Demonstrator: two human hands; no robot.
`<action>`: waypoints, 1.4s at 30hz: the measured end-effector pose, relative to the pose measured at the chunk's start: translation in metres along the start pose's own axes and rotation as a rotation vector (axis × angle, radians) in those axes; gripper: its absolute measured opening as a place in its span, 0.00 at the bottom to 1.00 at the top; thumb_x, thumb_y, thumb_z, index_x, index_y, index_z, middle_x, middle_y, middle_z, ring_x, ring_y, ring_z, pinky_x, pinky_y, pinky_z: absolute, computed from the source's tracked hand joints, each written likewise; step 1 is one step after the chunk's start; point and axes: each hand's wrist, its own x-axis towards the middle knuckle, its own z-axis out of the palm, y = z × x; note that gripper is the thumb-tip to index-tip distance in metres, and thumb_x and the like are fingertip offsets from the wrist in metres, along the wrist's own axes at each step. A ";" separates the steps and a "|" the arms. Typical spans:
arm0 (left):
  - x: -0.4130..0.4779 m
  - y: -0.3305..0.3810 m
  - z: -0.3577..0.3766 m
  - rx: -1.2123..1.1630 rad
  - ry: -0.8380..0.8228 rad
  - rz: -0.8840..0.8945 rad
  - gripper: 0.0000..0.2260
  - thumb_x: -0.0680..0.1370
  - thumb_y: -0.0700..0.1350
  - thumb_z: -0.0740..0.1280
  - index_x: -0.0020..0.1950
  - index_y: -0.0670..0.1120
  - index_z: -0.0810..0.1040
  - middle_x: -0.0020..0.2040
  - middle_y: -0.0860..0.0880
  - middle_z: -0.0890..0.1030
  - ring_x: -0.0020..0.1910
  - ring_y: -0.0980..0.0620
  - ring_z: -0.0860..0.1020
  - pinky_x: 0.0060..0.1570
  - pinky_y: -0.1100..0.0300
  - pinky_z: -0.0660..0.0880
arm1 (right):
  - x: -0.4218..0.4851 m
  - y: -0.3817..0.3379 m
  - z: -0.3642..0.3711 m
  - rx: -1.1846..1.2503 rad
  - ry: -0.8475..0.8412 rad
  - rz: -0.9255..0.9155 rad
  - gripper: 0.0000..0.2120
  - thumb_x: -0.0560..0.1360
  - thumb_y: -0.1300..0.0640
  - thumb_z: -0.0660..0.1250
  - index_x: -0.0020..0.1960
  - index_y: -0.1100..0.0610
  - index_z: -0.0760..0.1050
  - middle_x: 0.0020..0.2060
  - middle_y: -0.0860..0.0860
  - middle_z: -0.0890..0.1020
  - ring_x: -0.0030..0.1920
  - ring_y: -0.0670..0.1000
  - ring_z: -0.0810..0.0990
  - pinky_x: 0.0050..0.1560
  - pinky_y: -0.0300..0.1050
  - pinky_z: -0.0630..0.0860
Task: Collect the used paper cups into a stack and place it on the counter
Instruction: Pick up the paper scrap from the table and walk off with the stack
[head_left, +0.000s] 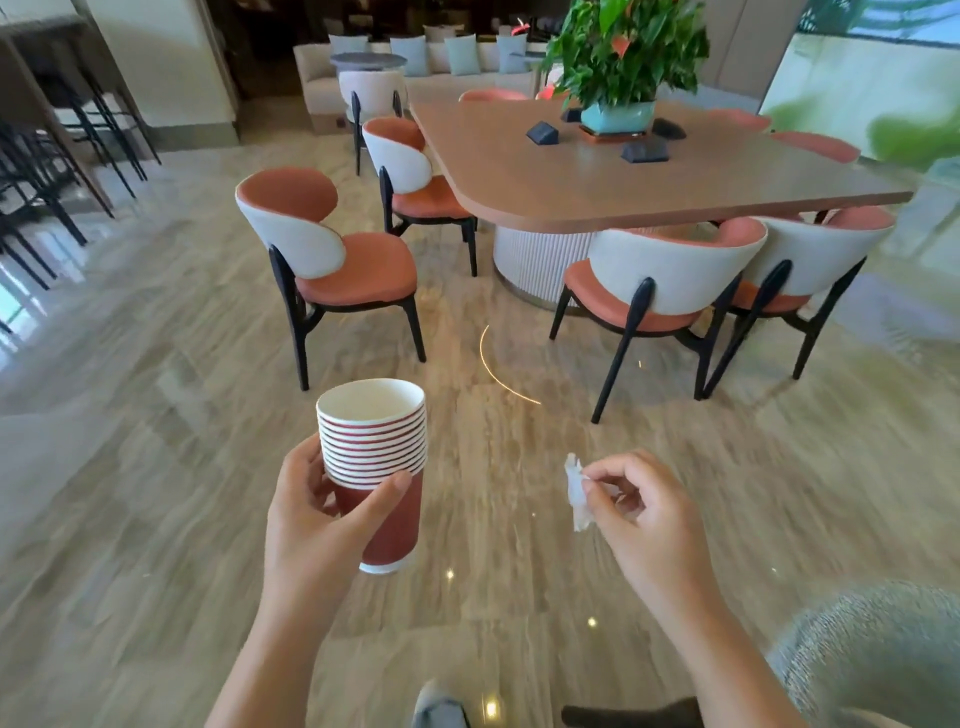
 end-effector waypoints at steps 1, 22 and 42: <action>0.023 -0.001 0.005 0.000 -0.015 0.002 0.29 0.53 0.60 0.76 0.52 0.61 0.74 0.53 0.53 0.82 0.53 0.55 0.80 0.51 0.55 0.76 | 0.019 0.002 0.010 0.005 0.000 0.014 0.12 0.69 0.68 0.69 0.38 0.51 0.75 0.35 0.45 0.77 0.38 0.44 0.76 0.38 0.27 0.69; 0.266 -0.021 0.317 0.048 -0.573 0.041 0.30 0.56 0.54 0.79 0.55 0.61 0.73 0.51 0.61 0.80 0.51 0.61 0.79 0.43 0.69 0.75 | 0.272 0.174 -0.039 -0.047 0.333 0.249 0.13 0.70 0.66 0.69 0.39 0.47 0.75 0.35 0.44 0.79 0.39 0.43 0.77 0.39 0.26 0.69; 0.330 0.003 0.739 0.033 -1.025 0.123 0.35 0.54 0.64 0.76 0.60 0.63 0.71 0.54 0.63 0.79 0.55 0.61 0.77 0.53 0.60 0.75 | 0.426 0.373 -0.281 -0.166 0.753 0.486 0.13 0.70 0.61 0.69 0.39 0.42 0.76 0.36 0.38 0.79 0.35 0.40 0.75 0.34 0.25 0.68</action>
